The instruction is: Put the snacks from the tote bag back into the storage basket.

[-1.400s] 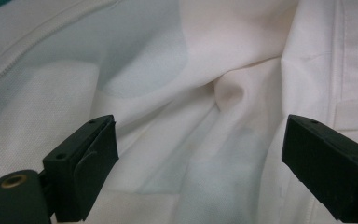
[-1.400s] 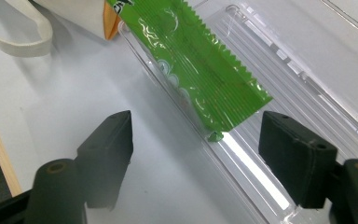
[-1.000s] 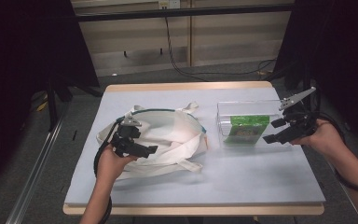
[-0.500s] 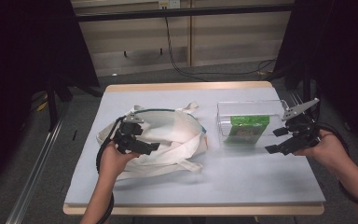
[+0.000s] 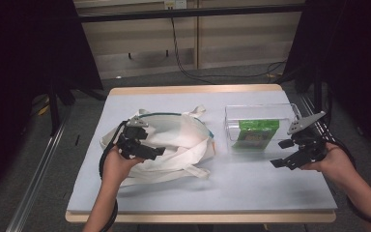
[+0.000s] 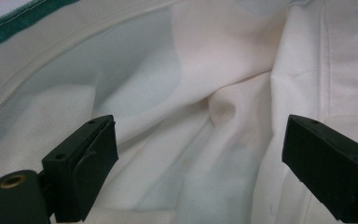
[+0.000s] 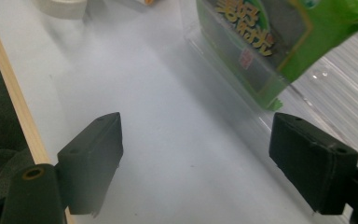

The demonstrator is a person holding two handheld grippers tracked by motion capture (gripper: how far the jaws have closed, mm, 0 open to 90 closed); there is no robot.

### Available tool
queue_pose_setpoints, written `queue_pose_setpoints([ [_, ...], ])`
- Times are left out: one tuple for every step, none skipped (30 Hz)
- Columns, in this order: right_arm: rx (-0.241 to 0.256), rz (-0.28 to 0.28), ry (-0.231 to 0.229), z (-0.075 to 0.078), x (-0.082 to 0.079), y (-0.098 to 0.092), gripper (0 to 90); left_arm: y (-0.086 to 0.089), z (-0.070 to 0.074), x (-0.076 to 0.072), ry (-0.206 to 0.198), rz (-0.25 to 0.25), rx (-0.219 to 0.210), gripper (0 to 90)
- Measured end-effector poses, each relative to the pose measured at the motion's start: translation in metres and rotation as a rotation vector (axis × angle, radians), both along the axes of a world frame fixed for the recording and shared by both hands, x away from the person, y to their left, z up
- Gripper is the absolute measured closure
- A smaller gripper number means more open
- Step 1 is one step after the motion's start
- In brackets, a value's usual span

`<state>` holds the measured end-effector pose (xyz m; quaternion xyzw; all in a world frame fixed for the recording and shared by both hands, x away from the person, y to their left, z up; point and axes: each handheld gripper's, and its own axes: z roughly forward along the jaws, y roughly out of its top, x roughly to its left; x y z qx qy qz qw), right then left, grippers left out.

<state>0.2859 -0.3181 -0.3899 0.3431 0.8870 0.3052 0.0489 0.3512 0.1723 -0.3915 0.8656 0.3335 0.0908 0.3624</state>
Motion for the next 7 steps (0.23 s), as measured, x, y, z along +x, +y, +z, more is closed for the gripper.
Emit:
queue_pose_setpoints([
  [-0.001,0.005,0.001,-0.0014,-0.0012,0.0014,16.5,0.0002,0.0001,0.0001,0.001,0.000,-0.003,10.4],
  [0.000,0.015,-0.005,-0.0026,-0.0015,0.0020,16.5,0.0003,0.0004,0.0000,0.004,0.002,0.001,10.4],
  [-0.002,0.014,-0.004,-0.0043,-0.0032,0.0035,15.9,0.0003,0.0003,0.0001,0.004,0.002,0.001,10.4],
  [-0.003,0.015,-0.005,-0.0058,-0.0037,0.0044,14.7,0.0003,0.0000,0.0001,0.002,0.006,0.000,10.4],
  [-0.001,0.020,-0.005,-0.0078,-0.0045,0.0056,14.2,0.0008,-0.0006,0.0008,0.005,0.000,-0.006,10.3],
  [0.006,0.021,-0.008,-0.0094,-0.0054,0.0066,14.1,0.0010,-0.0004,0.0010,0.006,-0.002,-0.003,10.3],
  [0.009,0.018,-0.004,-0.0111,-0.0060,0.0074,13.6,0.0010,-0.0004,0.0009,0.005,0.000,-0.006,10.3],
])
